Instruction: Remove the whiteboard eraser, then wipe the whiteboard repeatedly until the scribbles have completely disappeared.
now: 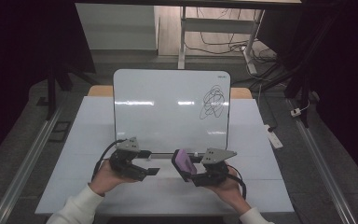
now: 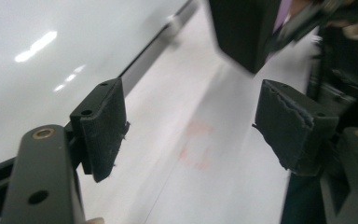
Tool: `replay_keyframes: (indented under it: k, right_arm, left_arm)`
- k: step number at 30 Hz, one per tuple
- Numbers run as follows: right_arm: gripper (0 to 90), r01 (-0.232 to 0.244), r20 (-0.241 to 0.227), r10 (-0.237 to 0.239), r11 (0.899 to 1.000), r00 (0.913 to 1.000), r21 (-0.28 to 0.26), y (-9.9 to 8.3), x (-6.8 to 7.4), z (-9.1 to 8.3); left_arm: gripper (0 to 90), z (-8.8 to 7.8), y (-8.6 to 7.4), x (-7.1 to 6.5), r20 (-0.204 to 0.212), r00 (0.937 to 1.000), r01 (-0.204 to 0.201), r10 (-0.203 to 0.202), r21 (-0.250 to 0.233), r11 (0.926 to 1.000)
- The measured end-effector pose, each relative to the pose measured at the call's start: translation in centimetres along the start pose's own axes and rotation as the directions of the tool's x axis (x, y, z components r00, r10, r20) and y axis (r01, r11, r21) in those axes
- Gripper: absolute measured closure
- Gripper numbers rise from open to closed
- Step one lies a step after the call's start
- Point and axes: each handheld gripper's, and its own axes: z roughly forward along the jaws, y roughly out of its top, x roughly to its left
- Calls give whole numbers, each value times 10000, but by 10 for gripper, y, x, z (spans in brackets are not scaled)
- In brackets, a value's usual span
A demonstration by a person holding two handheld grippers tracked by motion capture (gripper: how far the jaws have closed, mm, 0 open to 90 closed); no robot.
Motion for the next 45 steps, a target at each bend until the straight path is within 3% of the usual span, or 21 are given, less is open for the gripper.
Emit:
replay_keyframes:
  k: [3,4,5,8,9,10,12,13,14,15,17,20,21,22,24,31,35,36,42,44,45]
  right_arm:
    - [397,35,599,-22,9998,9982,-206,0,-1,-5]
    - [397,26,906,1,9996,9959,-293,0,-2,-7]
    - [397,67,1128,-29,9994,9936,-327,0,-3,-9]
    - [397,172,1796,-96,9990,9837,-405,-1,-5,-14]
    - [397,205,1914,-129,9991,9814,-378,-1,-6,-16]
    - [397,205,1914,-129,9991,9814,-378,-1,-6,-16]
    - [397,256,2291,-159,9989,9733,-393,-2,-7,-19]
    - [397,285,2393,-184,9988,9708,-388,-3,-7,-20]
    - [397,326,2545,-214,9987,9668,-400,-3,-8,-21]
    - [397,366,2678,-230,9983,9632,-460,-3,-8,-22]
    - [397,429,2955,-269,9979,9550,-479,-3,-9,-24]
    - [397,523,3278,-305,9970,9442,-577,-3,-10,-28]
    - [398,517,3350,-279,9967,9418,-623,-4,-10,-28]
    - [398,526,3377,-287,9967,9408,-618,-3,-11,-29]
    - [398,617,3467,-372,9963,9373,-600,-3,-11,-30]
    - [398,710,3600,-446,9956,9319,-605,-4,-12,-30]
    - [398,722,3687,-462,9958,9284,-569,-3,-14,-30]
    - [398,704,3821,-415,9956,9232,-619,-3,-15,-31]
    - [398,530,3973,-189,9958,9175,-749,0,-22,-37]
    - [398,499,4309,-137,9961,9023,-729,5,-30,-40]
    - [398,499,4309,-137,9961,9023,-729,5,-30,-40]
  left_arm:
    - [250,-7,-10,0,-484,9984,295,-301,-121,9995]
    - [245,-13,-20,1,-1034,9922,682,-696,-174,9975]
    - [242,-13,-20,1,-1034,9922,682,-696,-174,9975]
    - [233,-22,-36,2,-1639,9785,1205,-1255,-400,9919]
    - [232,-27,-46,3,-1959,9693,1404,-1485,-548,9886]
    - [231,-27,-46,3,-1959,9693,1404,-1485,-548,9886]
    - [231,-33,-62,5,-2232,9577,1699,-1817,-709,9829]
    - [230,-33,-62,5,-2232,9577,1699,-1817,-709,9829]
    - [225,-35,-68,6,-2296,9530,1850,-1976,-754,9798]
    - [219,-41,-80,8,-2511,9416,2095,-2244,-848,9741]
    - [216,-44,-84,9,-2573,9375,2182,-2343,-900,9718]
    - [215,-52,-96,11,-2765,9241,2428,-2638,-1081,9640]
    - [212,-56,-101,13,-2933,9163,2504,-2726,-1116,9617]
    - [208,-56,-101,13,-2933,9163,2504,-2726,-1116,9617]
    - [206,-59,-105,16,-3150,9055,2611,-2843,-1145,9585]
    - [206,-59,-106,19,-3288,9062,2422,-2658,-1116,9638]
    - [208,-59,-109,23,-3173,9051,2590,-2831,-1167,9588]
    - [208,-59,-109,23,-3148,9048,2622,-2868,-1191,9576]
    - [209,-58,-104,21,-3051,9147,2412,-2650,-1141,9637]
    - [209,-57,-103,21,-2999,9178,2379,-2602,-1094,9651]
    - [209,-56,-104,21,-3004,9178,2377,-2595,-1074,9654]
